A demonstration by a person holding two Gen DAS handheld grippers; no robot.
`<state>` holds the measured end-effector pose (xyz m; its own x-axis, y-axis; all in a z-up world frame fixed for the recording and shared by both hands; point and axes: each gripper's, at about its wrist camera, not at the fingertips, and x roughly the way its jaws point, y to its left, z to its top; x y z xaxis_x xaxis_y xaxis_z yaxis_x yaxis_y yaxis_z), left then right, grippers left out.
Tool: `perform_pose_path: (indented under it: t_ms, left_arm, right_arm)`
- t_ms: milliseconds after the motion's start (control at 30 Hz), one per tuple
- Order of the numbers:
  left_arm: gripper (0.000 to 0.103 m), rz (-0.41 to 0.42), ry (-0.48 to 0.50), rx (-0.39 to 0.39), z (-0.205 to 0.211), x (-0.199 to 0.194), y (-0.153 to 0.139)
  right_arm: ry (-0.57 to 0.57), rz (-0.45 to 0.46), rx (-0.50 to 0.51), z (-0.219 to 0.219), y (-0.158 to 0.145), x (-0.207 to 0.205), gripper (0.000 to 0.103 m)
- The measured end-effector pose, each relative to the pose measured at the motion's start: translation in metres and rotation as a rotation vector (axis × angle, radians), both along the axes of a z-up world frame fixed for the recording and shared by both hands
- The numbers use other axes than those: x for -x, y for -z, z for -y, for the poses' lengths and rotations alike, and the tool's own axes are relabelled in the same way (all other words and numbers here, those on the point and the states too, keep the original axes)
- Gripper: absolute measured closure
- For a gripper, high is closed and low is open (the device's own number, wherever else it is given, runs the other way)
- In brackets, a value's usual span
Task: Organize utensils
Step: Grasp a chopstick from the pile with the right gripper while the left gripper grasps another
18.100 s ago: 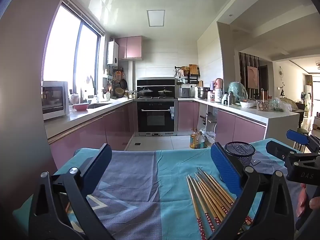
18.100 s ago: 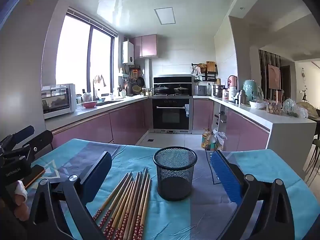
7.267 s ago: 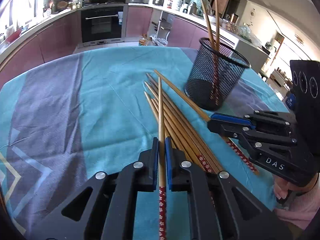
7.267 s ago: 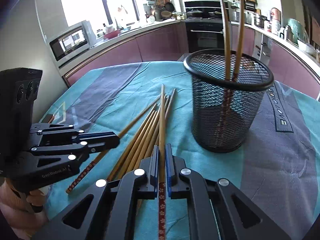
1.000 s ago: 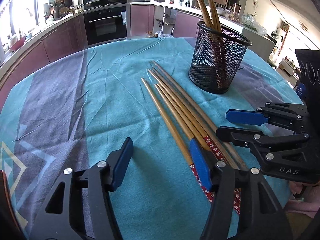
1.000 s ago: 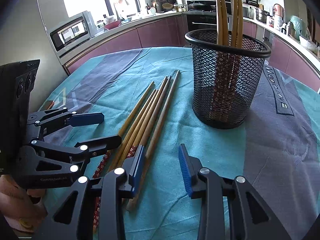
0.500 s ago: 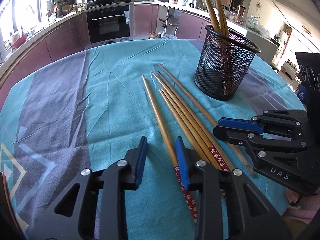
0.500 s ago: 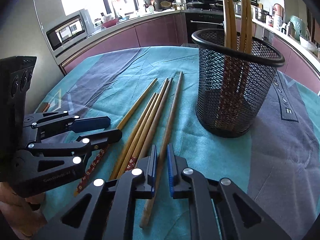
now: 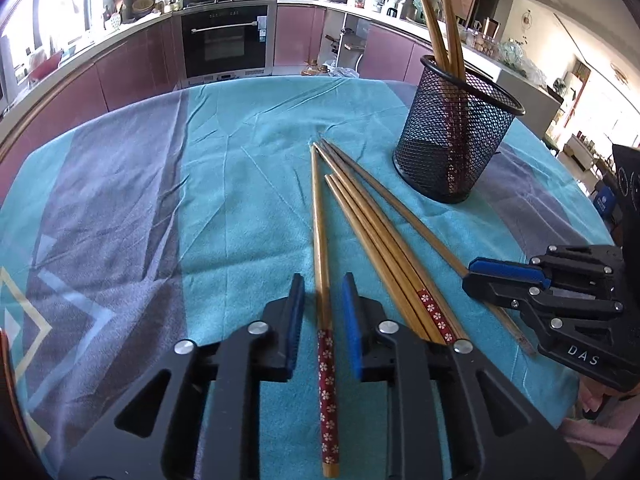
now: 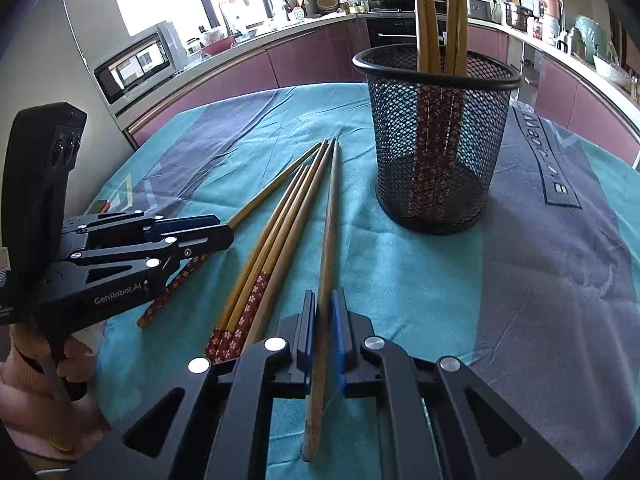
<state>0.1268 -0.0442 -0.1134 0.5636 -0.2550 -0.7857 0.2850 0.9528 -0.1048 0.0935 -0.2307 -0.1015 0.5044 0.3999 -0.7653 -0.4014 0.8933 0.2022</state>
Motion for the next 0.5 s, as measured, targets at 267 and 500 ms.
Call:
perform_pose_path:
  t_ms: [267, 500]
  left_arm:
    - [0.076, -0.004, 0.016, -0.031, 0.006, -0.018, 0.002]
    - [0.095, 0.002, -0.001, -0.032, 0.008, -0.026, 0.003]
  right_arm:
    - [0.001, 0.033, 0.048, -0.017, 0.001, -0.026, 0.083]
    - [0.017, 0.039, 0.046, -0.017, 0.002, -0.036, 0.096]
